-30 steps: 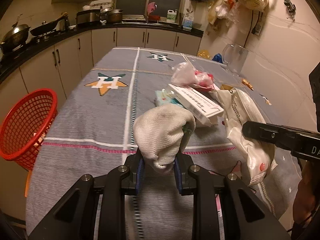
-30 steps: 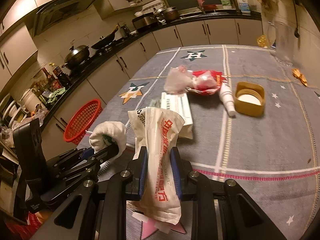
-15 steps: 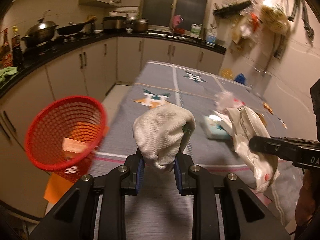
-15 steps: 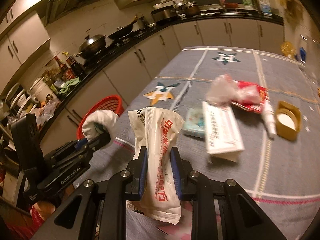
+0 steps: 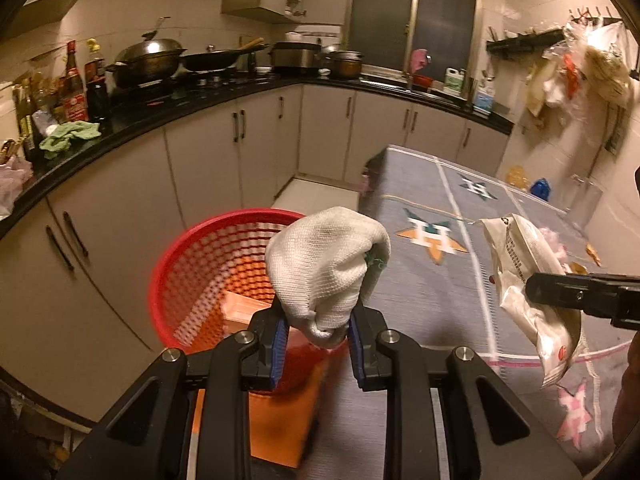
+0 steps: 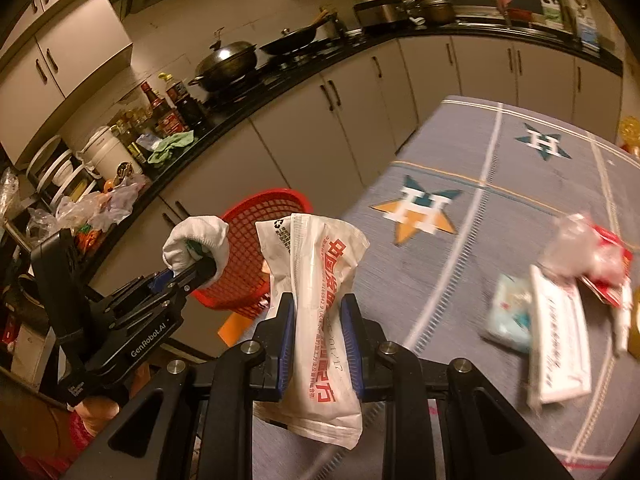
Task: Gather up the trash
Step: 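Carry the sock and plastic bag over to the red basket with both grippers, then open both grippers over the red basket to drop sock and bag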
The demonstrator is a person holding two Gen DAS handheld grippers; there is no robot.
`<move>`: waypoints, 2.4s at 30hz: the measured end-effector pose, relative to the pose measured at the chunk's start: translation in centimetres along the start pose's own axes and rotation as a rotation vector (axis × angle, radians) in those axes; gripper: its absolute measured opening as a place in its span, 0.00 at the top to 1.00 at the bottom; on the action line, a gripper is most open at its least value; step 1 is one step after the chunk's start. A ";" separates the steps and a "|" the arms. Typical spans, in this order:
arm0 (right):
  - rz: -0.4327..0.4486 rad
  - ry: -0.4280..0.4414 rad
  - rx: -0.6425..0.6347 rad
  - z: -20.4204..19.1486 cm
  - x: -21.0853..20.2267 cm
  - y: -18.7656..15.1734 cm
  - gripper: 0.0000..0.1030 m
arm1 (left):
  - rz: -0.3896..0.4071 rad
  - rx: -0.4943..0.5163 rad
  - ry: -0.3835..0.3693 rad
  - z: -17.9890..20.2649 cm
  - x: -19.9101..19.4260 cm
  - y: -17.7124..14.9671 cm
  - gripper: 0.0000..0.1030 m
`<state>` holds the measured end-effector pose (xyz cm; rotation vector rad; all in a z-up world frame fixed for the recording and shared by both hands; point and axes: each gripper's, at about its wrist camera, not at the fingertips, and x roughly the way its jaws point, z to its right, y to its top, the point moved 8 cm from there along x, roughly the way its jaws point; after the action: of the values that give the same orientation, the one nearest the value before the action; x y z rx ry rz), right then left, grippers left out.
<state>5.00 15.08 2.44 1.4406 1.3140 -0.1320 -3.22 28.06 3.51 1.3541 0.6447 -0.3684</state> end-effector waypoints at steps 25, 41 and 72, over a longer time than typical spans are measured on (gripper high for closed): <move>-0.126 0.092 0.049 -4.7 13.1 5.3 0.75 | -0.089 -0.083 0.083 -7.4 6.7 -0.2 0.76; -0.159 0.094 0.099 -4.6 16.0 5.5 0.73 | -0.117 -0.090 0.102 -8.4 8.0 -0.8 0.76; -0.067 0.063 0.142 -1.3 9.8 4.3 0.58 | -0.057 -0.042 0.123 -5.7 4.2 0.2 0.34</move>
<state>11.17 23.15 -1.22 1.5311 1.4288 -0.2301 -1.12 34.17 0.58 1.3273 0.7901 -0.3172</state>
